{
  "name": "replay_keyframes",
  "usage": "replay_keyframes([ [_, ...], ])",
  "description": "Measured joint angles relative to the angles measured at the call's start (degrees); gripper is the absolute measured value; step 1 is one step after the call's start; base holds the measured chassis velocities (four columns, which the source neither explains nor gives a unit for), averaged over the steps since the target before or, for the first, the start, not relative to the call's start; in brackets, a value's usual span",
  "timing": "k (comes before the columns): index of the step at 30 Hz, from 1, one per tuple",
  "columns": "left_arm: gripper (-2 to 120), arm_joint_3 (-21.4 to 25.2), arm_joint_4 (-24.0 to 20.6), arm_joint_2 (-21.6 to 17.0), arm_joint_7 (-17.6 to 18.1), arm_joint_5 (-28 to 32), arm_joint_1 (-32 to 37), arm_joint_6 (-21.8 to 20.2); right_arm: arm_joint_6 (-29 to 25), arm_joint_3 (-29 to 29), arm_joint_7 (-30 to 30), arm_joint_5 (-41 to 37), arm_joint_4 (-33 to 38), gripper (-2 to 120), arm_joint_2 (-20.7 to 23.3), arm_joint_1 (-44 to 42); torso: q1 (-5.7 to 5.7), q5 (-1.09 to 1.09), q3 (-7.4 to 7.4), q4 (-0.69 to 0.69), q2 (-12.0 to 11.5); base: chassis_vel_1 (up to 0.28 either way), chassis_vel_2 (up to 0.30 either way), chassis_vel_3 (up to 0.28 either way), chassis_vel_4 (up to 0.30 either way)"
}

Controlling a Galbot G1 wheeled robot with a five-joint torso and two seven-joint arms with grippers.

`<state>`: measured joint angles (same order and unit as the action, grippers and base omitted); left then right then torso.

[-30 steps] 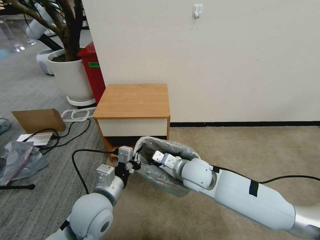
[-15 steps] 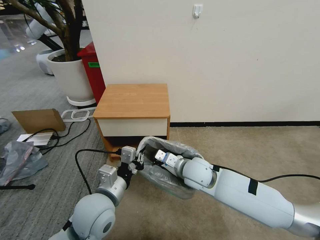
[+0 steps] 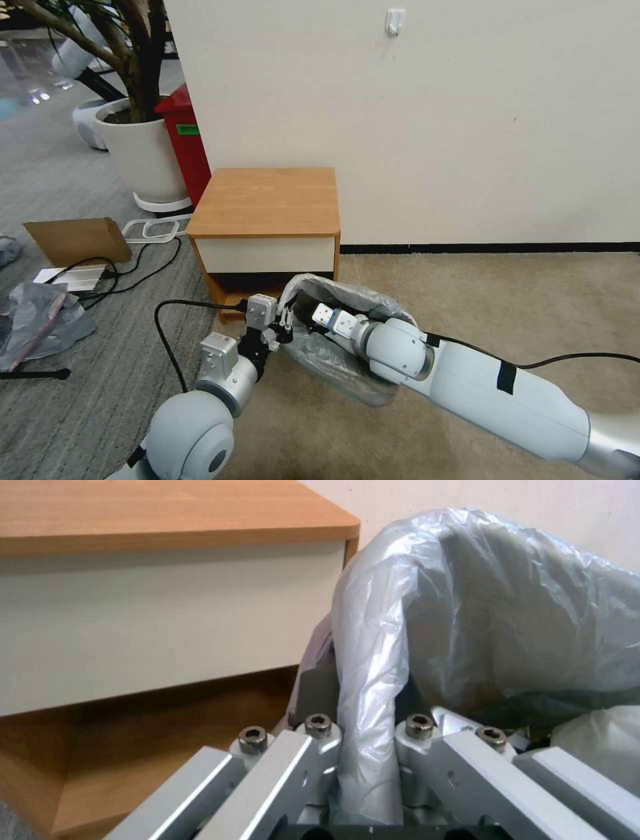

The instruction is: Pick up the garbage bag from the table and place it over the trash can.

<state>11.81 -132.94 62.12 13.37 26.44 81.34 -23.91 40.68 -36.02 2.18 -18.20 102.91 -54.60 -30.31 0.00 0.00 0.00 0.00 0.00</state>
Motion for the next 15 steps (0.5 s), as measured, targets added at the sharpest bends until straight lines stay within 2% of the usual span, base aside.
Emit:
replay_keyframes([
  [15, 4, 0.1, -1.3, 1.4, -1.1, -2.6, 2.6, 0.2, 0.0, 0.2, 0.0, 0.1, 0.5, 0, -0.2, -0.4, 0.0, 0.0, 0.0, 0.0, 0.0, 0.0, 0.0, 0.0, 0.0],
])
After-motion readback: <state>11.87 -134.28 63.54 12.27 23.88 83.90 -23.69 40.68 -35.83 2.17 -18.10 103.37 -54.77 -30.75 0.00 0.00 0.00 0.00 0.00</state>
